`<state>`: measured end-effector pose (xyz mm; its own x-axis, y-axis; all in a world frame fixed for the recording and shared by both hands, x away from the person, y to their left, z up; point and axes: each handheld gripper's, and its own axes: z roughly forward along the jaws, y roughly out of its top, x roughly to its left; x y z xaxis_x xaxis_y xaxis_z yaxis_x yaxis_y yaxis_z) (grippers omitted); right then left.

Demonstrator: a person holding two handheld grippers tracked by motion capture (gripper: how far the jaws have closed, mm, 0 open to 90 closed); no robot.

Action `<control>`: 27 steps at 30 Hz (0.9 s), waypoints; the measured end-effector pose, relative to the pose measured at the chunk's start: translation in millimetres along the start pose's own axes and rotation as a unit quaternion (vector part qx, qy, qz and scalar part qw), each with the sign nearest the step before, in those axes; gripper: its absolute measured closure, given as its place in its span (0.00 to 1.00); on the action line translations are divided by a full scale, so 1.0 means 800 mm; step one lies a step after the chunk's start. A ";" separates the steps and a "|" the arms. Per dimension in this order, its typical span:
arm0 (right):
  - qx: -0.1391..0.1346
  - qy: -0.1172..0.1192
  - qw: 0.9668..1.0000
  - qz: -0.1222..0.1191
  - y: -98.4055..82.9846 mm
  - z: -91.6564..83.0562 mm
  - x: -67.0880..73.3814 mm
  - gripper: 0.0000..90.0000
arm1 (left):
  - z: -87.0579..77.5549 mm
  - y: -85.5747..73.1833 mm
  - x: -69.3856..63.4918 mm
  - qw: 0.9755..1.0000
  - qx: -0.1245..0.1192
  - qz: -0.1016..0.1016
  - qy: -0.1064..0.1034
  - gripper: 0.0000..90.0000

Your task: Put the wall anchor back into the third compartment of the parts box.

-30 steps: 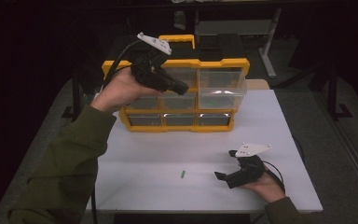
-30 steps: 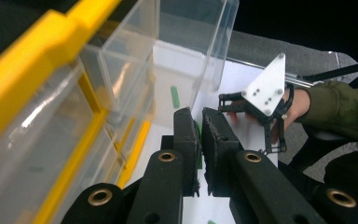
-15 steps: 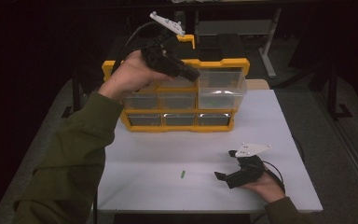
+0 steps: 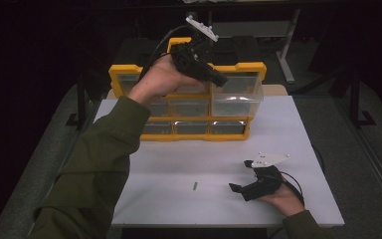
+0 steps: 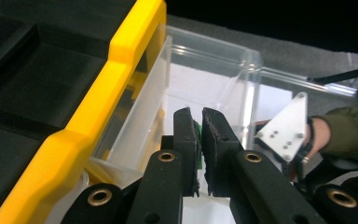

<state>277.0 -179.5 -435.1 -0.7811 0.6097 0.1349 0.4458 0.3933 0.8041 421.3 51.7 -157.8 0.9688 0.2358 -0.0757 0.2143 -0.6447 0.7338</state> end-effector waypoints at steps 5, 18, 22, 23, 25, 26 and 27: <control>-0.001 0.001 1.000 0.003 0.000 0.000 0.001 0.01 | 0.019 0.000 0.001 1.000 0.021 -0.003 0.008 0.94; -0.002 0.000 1.000 0.002 0.000 0.000 0.000 0.01 | -0.005 -0.003 0.006 1.000 -0.007 -0.015 -0.001 0.84; -0.001 0.000 1.000 0.002 0.000 0.000 0.000 0.01 | -0.021 -0.008 0.008 1.000 -0.010 -0.020 0.007 0.77; -0.001 0.000 1.000 0.002 0.000 0.000 0.000 0.01 | -0.027 -0.011 0.009 1.000 -0.007 -0.019 0.009 0.75; -0.001 0.000 1.000 0.002 0.000 0.000 0.000 0.01 | -0.034 -0.016 0.009 1.000 -0.009 -0.018 0.012 0.71; -0.001 0.000 1.000 0.002 0.000 0.000 0.000 0.01 | -0.036 -0.017 0.009 1.000 -0.010 -0.022 0.013 0.70; -0.001 0.000 1.000 0.002 0.000 0.000 0.000 0.01 | -0.040 -0.020 0.009 1.000 -0.010 -0.021 0.015 0.68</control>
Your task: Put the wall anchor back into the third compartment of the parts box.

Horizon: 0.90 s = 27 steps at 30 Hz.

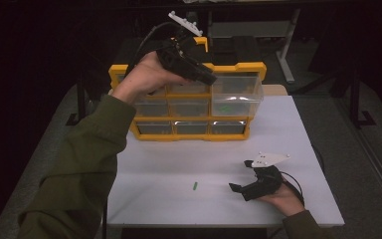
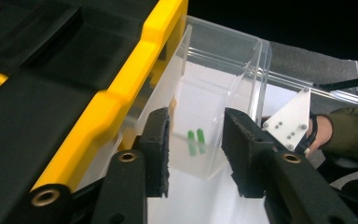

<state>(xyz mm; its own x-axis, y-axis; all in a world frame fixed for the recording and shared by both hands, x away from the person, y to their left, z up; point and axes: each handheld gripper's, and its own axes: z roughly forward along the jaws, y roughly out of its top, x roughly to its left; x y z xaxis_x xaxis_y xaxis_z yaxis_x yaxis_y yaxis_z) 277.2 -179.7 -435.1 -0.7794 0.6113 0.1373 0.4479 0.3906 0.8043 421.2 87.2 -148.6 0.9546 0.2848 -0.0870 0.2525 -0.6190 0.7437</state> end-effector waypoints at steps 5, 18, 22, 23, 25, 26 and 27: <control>0.000 -0.001 1.000 0.000 0.000 0.000 0.000 0.01 | -0.011 -0.015 0.001 1.000 -0.006 -0.008 0.002 0.61; 0.002 -0.003 1.000 0.000 0.000 0.001 0.000 0.01 | -0.020 -0.065 0.004 0.999 -0.016 -0.024 0.014 0.42; 0.003 -0.003 1.000 -0.002 0.000 0.001 0.000 0.01 | -0.017 -0.083 0.003 0.999 -0.012 -0.028 0.021 0.35; 0.003 -0.003 1.000 -0.002 0.000 0.001 0.000 0.01 | -0.017 -0.086 0.003 0.999 -0.012 -0.028 0.021 0.34; 0.004 -0.003 1.000 -0.002 0.000 0.001 0.001 0.01 | -0.014 -0.095 0.003 0.999 -0.008 -0.032 0.024 0.31; 0.004 -0.004 1.000 -0.002 0.000 0.001 0.001 0.01 | -0.012 -0.100 0.003 0.999 -0.007 -0.031 0.027 0.30; 0.004 -0.004 1.000 -0.003 0.000 0.002 0.000 0.01 | -0.010 -0.104 0.002 0.999 -0.008 -0.034 0.026 0.29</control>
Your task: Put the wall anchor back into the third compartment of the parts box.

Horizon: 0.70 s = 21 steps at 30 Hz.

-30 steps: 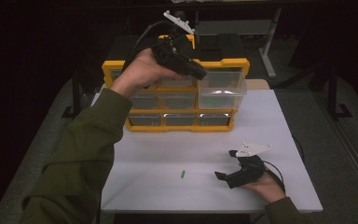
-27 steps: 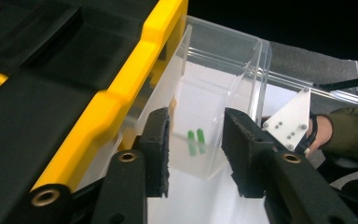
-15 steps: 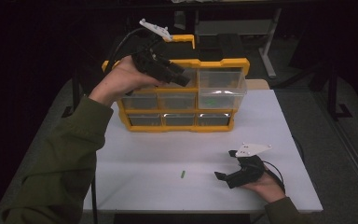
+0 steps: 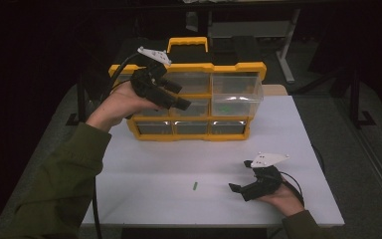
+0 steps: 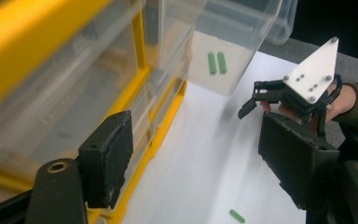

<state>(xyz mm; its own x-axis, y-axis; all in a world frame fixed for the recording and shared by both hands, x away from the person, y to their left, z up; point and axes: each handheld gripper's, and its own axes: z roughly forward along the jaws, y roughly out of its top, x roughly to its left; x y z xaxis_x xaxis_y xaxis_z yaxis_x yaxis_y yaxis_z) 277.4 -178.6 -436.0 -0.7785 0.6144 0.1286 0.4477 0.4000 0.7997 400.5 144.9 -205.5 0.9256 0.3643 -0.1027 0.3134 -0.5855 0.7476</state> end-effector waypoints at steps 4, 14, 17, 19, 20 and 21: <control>-0.001 0.000 1.000 0.001 0.000 0.000 0.000 0.01 | 0.007 -0.016 -0.002 1.000 0.003 -0.001 0.005 0.25; -0.001 -0.001 1.000 0.001 0.000 0.000 0.000 0.01 | 0.034 -0.058 -0.014 1.000 0.009 -0.008 0.012 0.18; -0.001 -0.002 1.000 0.000 0.000 0.000 0.001 0.01 | 0.042 -0.072 -0.016 1.000 0.011 -0.012 0.014 0.17; -0.001 -0.002 1.000 0.000 0.000 -0.001 0.000 0.01 | 0.046 -0.080 -0.018 1.000 0.013 -0.014 0.016 0.16; -0.001 -0.002 1.000 0.000 0.000 0.000 0.000 0.01 | 0.049 -0.084 -0.018 1.000 0.016 -0.011 0.017 0.16; -0.001 -0.002 1.000 0.000 0.000 0.000 0.000 0.01 | 0.052 -0.089 -0.019 1.000 0.019 -0.009 0.019 0.15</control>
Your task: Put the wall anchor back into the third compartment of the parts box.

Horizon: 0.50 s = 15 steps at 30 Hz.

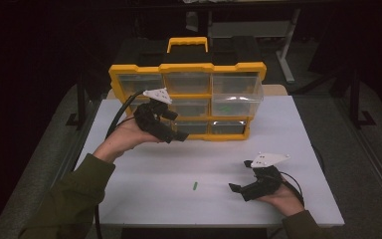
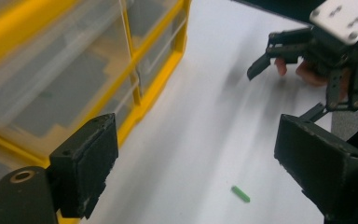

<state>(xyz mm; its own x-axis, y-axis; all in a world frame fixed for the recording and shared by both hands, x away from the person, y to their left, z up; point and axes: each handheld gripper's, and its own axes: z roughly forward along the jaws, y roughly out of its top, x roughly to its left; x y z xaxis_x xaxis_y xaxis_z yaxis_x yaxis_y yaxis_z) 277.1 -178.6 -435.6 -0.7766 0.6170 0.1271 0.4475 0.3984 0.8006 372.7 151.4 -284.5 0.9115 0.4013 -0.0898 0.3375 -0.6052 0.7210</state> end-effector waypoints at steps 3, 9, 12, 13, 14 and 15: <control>0.000 0.000 1.000 0.000 0.000 0.000 0.000 0.01 | 0.009 -0.011 -0.003 1.000 -0.005 -0.007 0.000 0.15; 0.000 -0.001 1.000 -0.001 0.000 0.000 0.000 0.01 | 0.026 -0.033 -0.011 1.000 -0.003 -0.016 0.004 0.15; -0.001 0.001 1.000 0.002 0.000 0.000 0.001 0.01 | 0.035 -0.043 -0.015 1.000 0.000 -0.012 0.010 0.15; 0.000 -0.001 1.000 -0.002 0.000 0.000 0.000 0.01 | 0.039 -0.047 -0.018 1.000 -0.002 -0.019 0.008 0.15; 0.000 0.000 1.000 0.001 0.000 0.000 0.001 0.01 | 0.042 -0.050 -0.019 1.000 -0.001 -0.016 0.011 0.15; 0.000 -0.001 1.000 -0.001 0.000 0.000 0.000 0.01 | 0.045 -0.053 -0.021 1.000 0.000 -0.015 0.014 0.15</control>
<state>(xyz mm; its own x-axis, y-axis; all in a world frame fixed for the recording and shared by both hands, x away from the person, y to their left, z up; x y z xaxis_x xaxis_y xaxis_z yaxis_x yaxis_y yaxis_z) 277.0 -178.4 -435.7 -0.7766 0.6176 0.1242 0.4461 0.3999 0.8006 351.7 145.5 -338.7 0.8942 0.4380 -0.0926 0.3644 -0.5922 0.7187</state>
